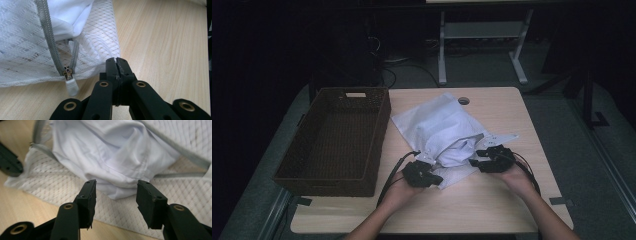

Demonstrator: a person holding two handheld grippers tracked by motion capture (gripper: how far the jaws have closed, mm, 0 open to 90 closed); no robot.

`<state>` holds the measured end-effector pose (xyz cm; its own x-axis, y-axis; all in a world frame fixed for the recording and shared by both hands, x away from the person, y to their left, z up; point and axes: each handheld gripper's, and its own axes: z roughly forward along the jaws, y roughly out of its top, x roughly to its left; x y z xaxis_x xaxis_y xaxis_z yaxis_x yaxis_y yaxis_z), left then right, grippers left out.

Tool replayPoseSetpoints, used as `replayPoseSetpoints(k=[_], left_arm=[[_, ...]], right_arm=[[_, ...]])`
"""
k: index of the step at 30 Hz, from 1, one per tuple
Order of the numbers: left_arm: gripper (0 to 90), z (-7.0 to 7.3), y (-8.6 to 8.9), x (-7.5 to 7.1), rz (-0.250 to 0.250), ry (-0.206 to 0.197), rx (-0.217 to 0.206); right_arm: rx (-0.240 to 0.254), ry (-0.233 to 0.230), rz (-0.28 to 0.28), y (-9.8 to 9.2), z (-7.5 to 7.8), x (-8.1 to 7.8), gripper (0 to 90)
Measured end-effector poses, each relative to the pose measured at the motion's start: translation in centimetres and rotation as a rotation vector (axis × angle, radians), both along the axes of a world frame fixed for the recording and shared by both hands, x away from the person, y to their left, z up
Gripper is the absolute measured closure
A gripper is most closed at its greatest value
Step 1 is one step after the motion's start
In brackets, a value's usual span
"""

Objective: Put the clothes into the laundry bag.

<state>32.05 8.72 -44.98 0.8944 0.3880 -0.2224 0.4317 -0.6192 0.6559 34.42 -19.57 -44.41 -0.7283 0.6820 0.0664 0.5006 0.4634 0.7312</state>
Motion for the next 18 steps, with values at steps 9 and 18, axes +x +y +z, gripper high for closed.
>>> replayPoseSetpoints(k=[9,18], left_arm=[[89.6,0.0,0.1,0.0,0.0,0.001,0.003],[89.6,-0.1,0.1,0.1,-0.005,0.005,0.015]], right_arm=[[-0.023,0.049,0.007,1.5,-1.7,1.6,89.2],[0.069,0.004,0.116,5.8,-0.1,1.6,90.0]])
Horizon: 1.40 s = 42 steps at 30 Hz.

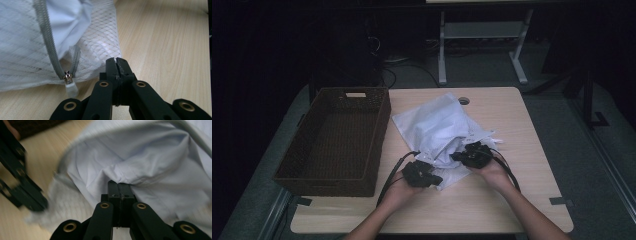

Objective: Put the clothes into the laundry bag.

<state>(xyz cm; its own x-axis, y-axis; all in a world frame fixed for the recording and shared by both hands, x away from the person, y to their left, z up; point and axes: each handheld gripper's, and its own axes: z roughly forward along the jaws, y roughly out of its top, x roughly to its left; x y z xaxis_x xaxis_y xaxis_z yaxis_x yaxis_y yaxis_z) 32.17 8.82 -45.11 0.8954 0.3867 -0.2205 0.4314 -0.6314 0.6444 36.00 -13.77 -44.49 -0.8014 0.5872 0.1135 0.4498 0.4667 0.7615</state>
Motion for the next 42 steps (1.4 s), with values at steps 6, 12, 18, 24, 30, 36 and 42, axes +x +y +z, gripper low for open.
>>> replayPoseSetpoints(k=[6,12,18,24,30,36,42], left_arm=[[89.6,0.0,0.6,0.2,0.01,0.006,-0.006],[89.6,0.0,0.8,0.3,0.022,0.009,-0.004],[89.4,0.1,0.6,0.2,0.024,0.005,-0.002],[89.4,0.1,0.6,0.2,0.021,0.007,-0.005],[89.4,0.0,0.5,0.2,0.02,0.005,-0.005],[89.3,0.0,0.5,0.2,0.02,0.005,-0.006],[89.4,0.1,0.6,0.2,0.023,0.002,-0.009]], right_arm=[[0.009,-0.011,0.051,3.7,0.0,0.4,85.3],[0.011,-0.025,0.078,2.8,1.0,-0.8,67.5],[0.029,-0.051,0.014,-2.8,3.2,-1.5,48.0],[0.037,-0.046,-0.164,-8.8,2.7,1.4,40.6],[0.085,-0.024,-0.268,-11.5,0.8,3.8,31.6],[0.08,0.02,-0.207,-10.8,-0.8,4.6,33.1],[0.008,0.052,-0.198,-9.8,-2.3,5.0,48.1]])
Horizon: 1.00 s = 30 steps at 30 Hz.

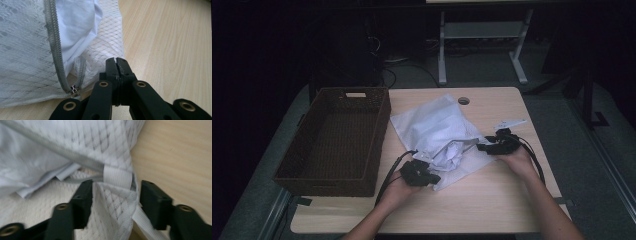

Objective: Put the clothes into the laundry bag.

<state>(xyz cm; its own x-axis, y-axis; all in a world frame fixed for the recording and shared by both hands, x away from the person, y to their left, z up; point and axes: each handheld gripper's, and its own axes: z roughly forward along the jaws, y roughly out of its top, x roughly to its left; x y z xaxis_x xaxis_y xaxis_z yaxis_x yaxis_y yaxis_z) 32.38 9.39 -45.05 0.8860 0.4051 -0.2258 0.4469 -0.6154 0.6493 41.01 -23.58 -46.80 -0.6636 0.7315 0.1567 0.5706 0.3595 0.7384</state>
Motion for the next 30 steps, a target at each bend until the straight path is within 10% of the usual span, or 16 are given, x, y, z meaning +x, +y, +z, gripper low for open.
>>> replayPoseSetpoints(k=[2,5,16,25,30], left_arm=[[89.3,0.0,0.1,0.0,0.0,0.0,0.002],[89.4,0.0,0.1,0.0,0.005,-0.001,-0.001],[89.1,0.3,1.4,0.5,0.049,-0.01,-0.003],[88.6,0.4,2.4,0.9,0.092,-0.014,0.014],[74.4,1.9,2.9,0.1,0.093,-0.013,-0.017]], right_arm=[[-0.055,0.004,0.015,0.3,-0.5,-0.2,71.4],[-0.068,0.005,0.033,0.3,-0.2,-0.6,81.9],[-0.167,-0.002,0.051,0.9,1.7,-6.2,83.1],[-0.149,0.036,0.083,1.2,1.8,-11.4,83.1],[-0.159,0.031,0.101,1.0,1.8,-13.0,83.1]])
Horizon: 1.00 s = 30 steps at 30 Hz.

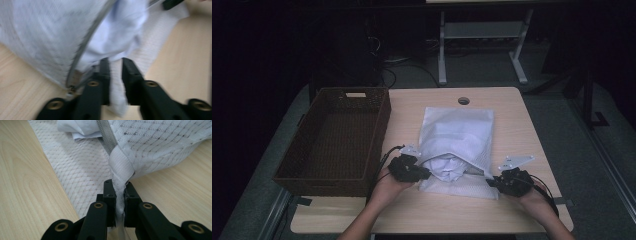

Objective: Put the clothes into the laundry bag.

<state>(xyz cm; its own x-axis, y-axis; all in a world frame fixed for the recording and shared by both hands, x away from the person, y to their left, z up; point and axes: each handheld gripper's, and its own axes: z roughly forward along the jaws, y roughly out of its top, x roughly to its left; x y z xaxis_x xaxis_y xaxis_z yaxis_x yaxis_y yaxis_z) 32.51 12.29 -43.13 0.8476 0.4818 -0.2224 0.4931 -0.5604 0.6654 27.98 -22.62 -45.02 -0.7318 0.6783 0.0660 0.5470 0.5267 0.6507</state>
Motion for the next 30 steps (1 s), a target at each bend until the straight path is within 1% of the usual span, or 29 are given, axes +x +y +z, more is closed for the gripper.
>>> replayPoseSetpoints(k=[1,2,3,4,5,6,7,8,9,10,12,13,14,15,16,18,19,20,21,22,23,24,25,26,27,28,30], left_arm=[[74.4,0.5,0.0,-0.3,-0.011,0.0,-0.011],[70.0,1.2,0.0,-0.7,-0.024,-0.01,-0.024],[62.6,1.8,-0.3,-1.2,-0.044,-0.02,-0.046],[59.1,2.1,-0.6,-1.3,-0.063,-0.018,-0.053],[55.7,2.1,-0.6,-1.3,-0.063,-0.018,-0.053],[55.7,2.2,-1.2,-1.3,-0.08,-0.024,-0.054],[49.5,2.3,-1.7,-1.3,-0.093,-0.036,-0.05],[49.5,2.2,-2.3,-1.2,-0.106,-0.042,-0.051],[47.2,1.7,-3.7,-0.7,-0.129,-0.046,-0.047],[45.9,1.7,-3.7,-0.7,-0.129,-0.046,-0.047],[44.4,1.2,-4.7,-0.2,-0.126,-0.055,-0.031],[44.4,0.9,-5.1,0.0,-0.125,-0.054,-0.023],[42.7,0.4,-6.0,0.5,-0.117,-0.071,0.006],[42.7,0.0,-6.3,0.7,-0.118,-0.067,0.02],[42.7,0.0,-6.3,0.7,-0.118,-0.067,0.02],[42.9,-0.7,-7.1,1.1,-0.127,-0.078,0.059],[43.1,-1.0,-7.5,1.2,-0.129,-0.089,0.089],[43.7,-1.4,-7.8,1.3,-0.128,-0.103,0.118],[43.7,-1.7,-8.1,1.3,-0.136,-0.113,0.137],[48.9,-2.2,-8.6,1.3,-0.145,-0.14,0.186],[51.6,-2.2,-8.6,1.3,-0.145,-0.14,0.186],[56.2,-2.3,-8.7,1.2,-0.145,-0.162,0.202],[56.2,-2.3,-8.7,1.3,-0.137,-0.171,0.209],[64.5,-2.2,-8.8,1.5,-0.12,-0.172,0.217],[68.2,-2.2,-8.8,1.5,-0.12,-0.172,0.217],[73.8,-2.2,-8.7,1.7,-0.108,-0.181,0.226],[82.0,-2.2,-8.6,1.9,-0.098,-0.174,0.221]], right_arm=[[0.0,0.0,0.0,0.0,0.0,0.0,83.1],[0.004,0.001,-0.002,0.0,0.0,0.1,83.1],[0.01,0.002,-0.004,-0.1,0.1,0.1,83.1],[0.011,0.003,-0.003,-0.1,0.1,0.1,83.1],[0.011,0.003,-0.003,-0.1,0.1,0.1,83.1],[0.012,0.004,-0.002,-0.1,0.1,0.2,83.1],[0.01,0.005,-0.002,0.0,0.2,0.1,83.1],[0.01,0.005,-0.002,0.0,0.2,0.1,83.1],[0.012,0.001,-0.002,0.0,0.3,0.1,83.1],[0.012,0.001,-0.002,0.0,0.3,0.1,83.1],[0.016,0.002,-0.001,0.0,0.3,0.1,83.1],[0.016,0.002,-0.001,0.0,0.3,0.1,83.1],[0.017,0.004,0.001,-0.1,0.3,0.2,83.1],[0.018,0.006,0.001,-0.1,0.3,0.2,83.1],[0.019,0.005,0.003,-0.2,0.3,0.2,83.1],[0.02,0.004,0.001,-0.2,0.3,0.2,83.1],[0.021,0.004,0.001,-0.2,0.3,0.2,83.1],[0.021,0.002,0.001,-0.3,0.3,0.2,83.1],[0.021,0.002,0.001,-0.3,0.3,0.2,83.1],[0.02,0.001,-0.001,-0.3,0.4,0.2,83.1],[0.02,0.001,-0.001,-0.3,0.4,0.2,83.1],[0.024,0.0,-0.005,-0.4,0.5,0.2,83.1],[0.024,0.0,-0.005,-0.4,0.5,0.2,83.1],[0.026,0.001,-0.006,-0.4,0.5,0.2,83.0],[0.026,0.001,-0.006,-0.4,0.5,0.2,83.0],[0.034,-0.006,-0.009,-0.5,0.6,0.2,80.0],[0.07,-0.018,-0.026,-0.9,1.3,0.1,71.8]])
